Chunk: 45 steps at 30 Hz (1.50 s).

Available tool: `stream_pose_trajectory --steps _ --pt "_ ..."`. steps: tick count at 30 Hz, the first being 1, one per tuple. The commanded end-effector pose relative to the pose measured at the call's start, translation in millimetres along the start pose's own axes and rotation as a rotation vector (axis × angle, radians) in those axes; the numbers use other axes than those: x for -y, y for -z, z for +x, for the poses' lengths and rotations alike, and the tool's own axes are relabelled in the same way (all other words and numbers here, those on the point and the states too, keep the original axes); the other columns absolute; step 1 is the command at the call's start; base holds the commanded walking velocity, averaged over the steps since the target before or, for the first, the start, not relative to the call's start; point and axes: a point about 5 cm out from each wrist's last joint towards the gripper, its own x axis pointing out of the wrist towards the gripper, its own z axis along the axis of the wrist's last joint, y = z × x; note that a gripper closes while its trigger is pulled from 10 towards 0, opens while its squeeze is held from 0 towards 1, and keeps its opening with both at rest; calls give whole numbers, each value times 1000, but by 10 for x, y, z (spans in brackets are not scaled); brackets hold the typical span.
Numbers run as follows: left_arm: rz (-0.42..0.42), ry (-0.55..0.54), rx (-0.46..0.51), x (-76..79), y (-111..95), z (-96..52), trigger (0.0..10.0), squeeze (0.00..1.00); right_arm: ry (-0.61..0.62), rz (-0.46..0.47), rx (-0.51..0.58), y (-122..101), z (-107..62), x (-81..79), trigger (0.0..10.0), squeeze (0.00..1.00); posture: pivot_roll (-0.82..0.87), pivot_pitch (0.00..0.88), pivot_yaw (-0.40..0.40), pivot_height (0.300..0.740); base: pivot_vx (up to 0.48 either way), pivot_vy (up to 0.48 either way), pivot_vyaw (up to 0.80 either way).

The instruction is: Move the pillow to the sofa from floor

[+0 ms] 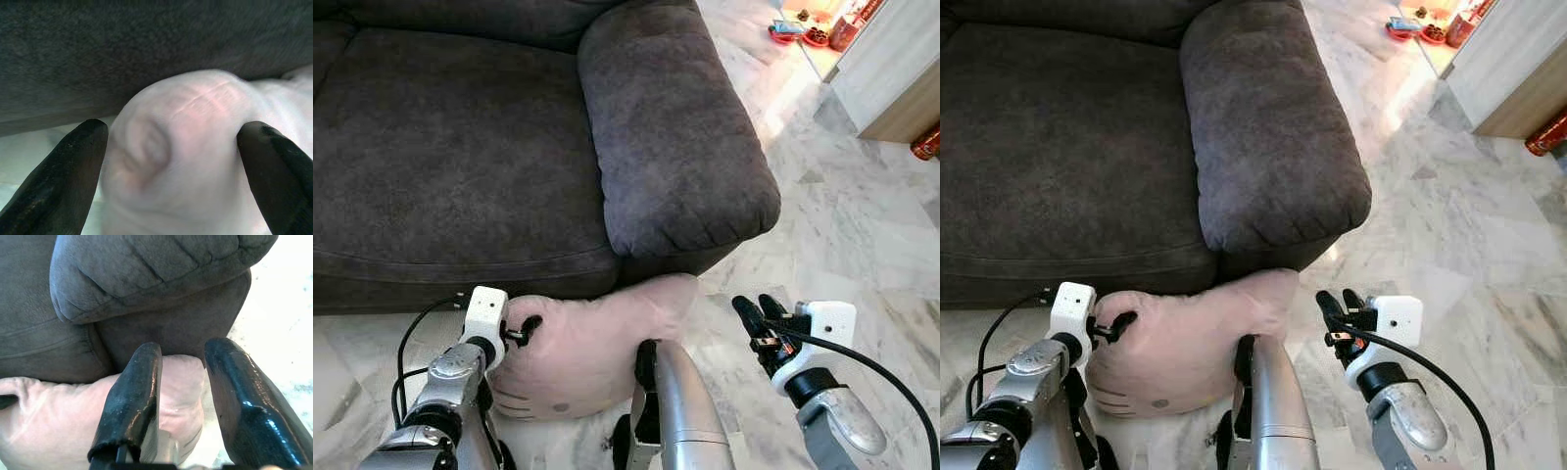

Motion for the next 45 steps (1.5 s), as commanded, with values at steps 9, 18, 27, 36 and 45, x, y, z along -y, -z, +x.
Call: stream_pose_trajectory --steps 9,18,27,36,45 --pt "-84 105 -96 138 207 -23 10000 0 23 -18 -11 -15 -62 68 10000 0 -173 268 -268 513 0 0 0" --pt "-47 74 -150 138 311 -52 0 0 26 -23 -16 -21 -81 84 10000 0 -179 270 -273 513 0 0 0" --pt "-8 25 -177 65 332 -70 0 0 22 -20 -18 -14 -71 76 10000 0 -173 266 -275 513 0 0 0" --pt "-14 13 -182 56 367 -89 0 0 20 -23 -17 -21 -63 79 10000 0 -174 263 -278 513 0 0 0" --pt "-18 20 -180 72 383 -95 0 0 19 -22 -16 -22 -61 71 10000 0 -173 261 -277 513 0 0 0"
